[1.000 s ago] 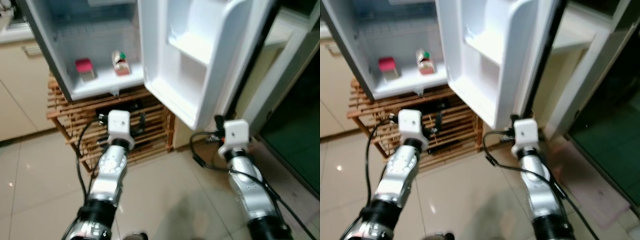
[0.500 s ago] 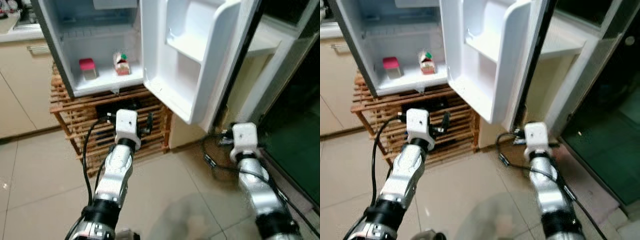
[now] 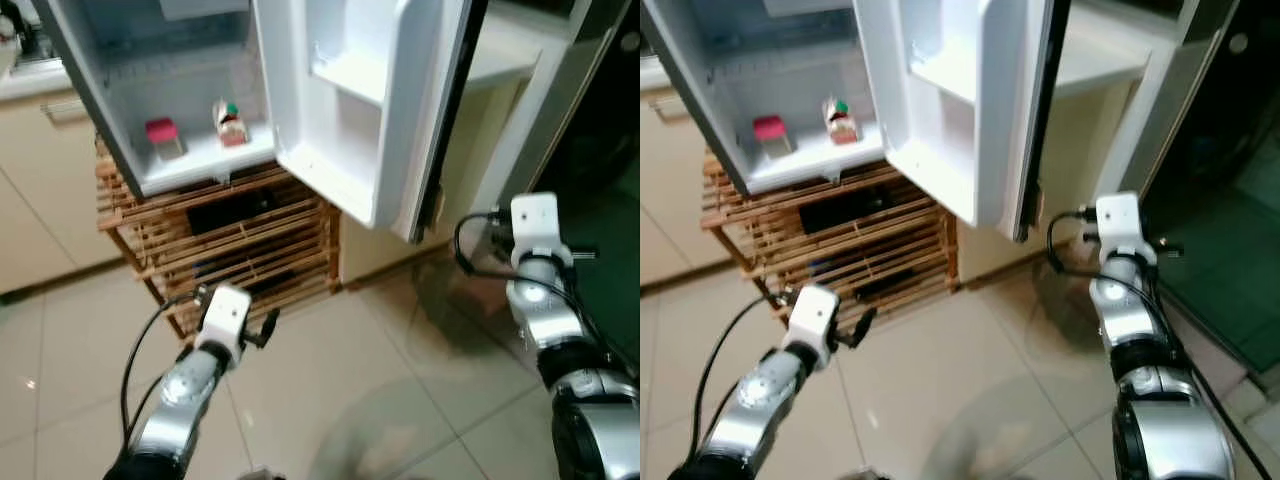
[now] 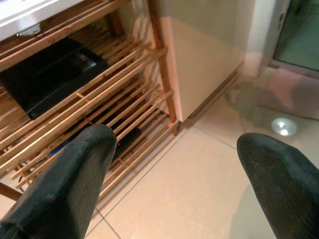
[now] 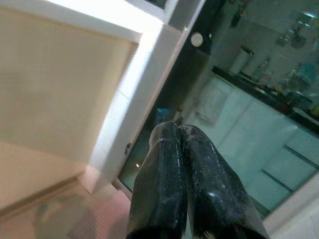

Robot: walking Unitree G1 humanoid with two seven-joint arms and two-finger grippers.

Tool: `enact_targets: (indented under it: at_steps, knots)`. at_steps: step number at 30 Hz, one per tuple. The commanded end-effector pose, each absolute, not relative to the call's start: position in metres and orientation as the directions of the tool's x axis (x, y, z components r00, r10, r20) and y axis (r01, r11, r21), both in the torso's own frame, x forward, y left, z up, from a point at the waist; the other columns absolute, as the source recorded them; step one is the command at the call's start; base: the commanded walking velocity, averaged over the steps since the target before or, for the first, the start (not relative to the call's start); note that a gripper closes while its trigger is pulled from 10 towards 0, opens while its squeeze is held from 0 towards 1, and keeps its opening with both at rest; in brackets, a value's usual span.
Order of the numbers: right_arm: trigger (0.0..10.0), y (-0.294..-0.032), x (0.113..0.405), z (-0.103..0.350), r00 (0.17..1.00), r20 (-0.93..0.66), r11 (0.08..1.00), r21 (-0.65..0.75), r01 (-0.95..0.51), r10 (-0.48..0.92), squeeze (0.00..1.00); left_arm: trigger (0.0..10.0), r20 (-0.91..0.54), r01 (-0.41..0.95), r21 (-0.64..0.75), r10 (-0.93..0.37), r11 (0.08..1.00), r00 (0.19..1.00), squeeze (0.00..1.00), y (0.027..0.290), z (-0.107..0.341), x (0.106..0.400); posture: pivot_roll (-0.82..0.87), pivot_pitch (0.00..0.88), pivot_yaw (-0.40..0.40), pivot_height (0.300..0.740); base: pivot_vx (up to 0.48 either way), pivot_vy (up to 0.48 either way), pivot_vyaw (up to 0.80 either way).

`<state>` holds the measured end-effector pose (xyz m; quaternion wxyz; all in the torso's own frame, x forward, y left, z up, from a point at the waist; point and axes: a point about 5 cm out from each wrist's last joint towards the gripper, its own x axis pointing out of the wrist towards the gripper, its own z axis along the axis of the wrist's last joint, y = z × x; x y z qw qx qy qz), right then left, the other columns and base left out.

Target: Restocking fridge

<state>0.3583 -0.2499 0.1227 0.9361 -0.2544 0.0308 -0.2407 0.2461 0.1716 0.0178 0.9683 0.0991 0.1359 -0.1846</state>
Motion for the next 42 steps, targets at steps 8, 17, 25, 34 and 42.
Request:
enact_targets:
  at_steps: [8, 17, 25, 34, 42]
  knots:
    - [10.0, -0.246, 0.385, 0.169, 0.884, 0.122, 0.779, -0.429, 0.457, -0.452, 0.0, 10.0, -0.211, 0.427, 0.168, -0.39, 0.889, 0.896, 0.0, 0.171, 0.045, 0.239, 0.11, 0.094, 0.099, 0.74, 0.0, 0.0, 0.0]
    - [10.0, -0.219, 0.401, 0.191, 0.945, 0.102, 0.935, -0.149, 0.323, -0.31, 0.0, 10.0, -0.22, 0.392, 0.141, -0.358, 0.909, 0.908, 0.0, 0.173, 0.052, 0.229, 0.12, 0.155, 0.085, 0.74, 0.0, 0.0, 0.0]
    - [10.0, -0.197, 0.408, 0.195, 0.982, 0.072, 0.984, -0.029, 0.175, -0.173, 0.0, 10.0, -0.288, 0.465, 0.108, -0.42, 0.879, 0.861, 0.0, 0.155, 0.043, 0.225, 0.12, 0.168, 0.072, 0.74, 0.0, 0.0, 0.0]
    - [10.0, -0.135, 0.415, 0.214, 0.985, 0.142, 0.982, 0.149, -0.117, 0.096, 0.0, 10.0, -0.28, 0.477, 0.105, -0.435, 0.872, 0.856, 0.0, 0.141, 0.045, 0.229, 0.11, 0.165, 0.048, 0.74, 0.0, 0.0, 0.0]
    - [10.0, -0.078, 0.411, 0.233, 0.92, 0.261, 0.895, 0.262, -0.361, 0.294, 0.0, 10.0, -0.454, 0.455, 0.115, -0.36, 0.883, 0.815, 0.0, 0.143, 0.012, 0.231, 0.06, 0.146, 0.012, 0.74, 0.0, 0.0, 0.0]
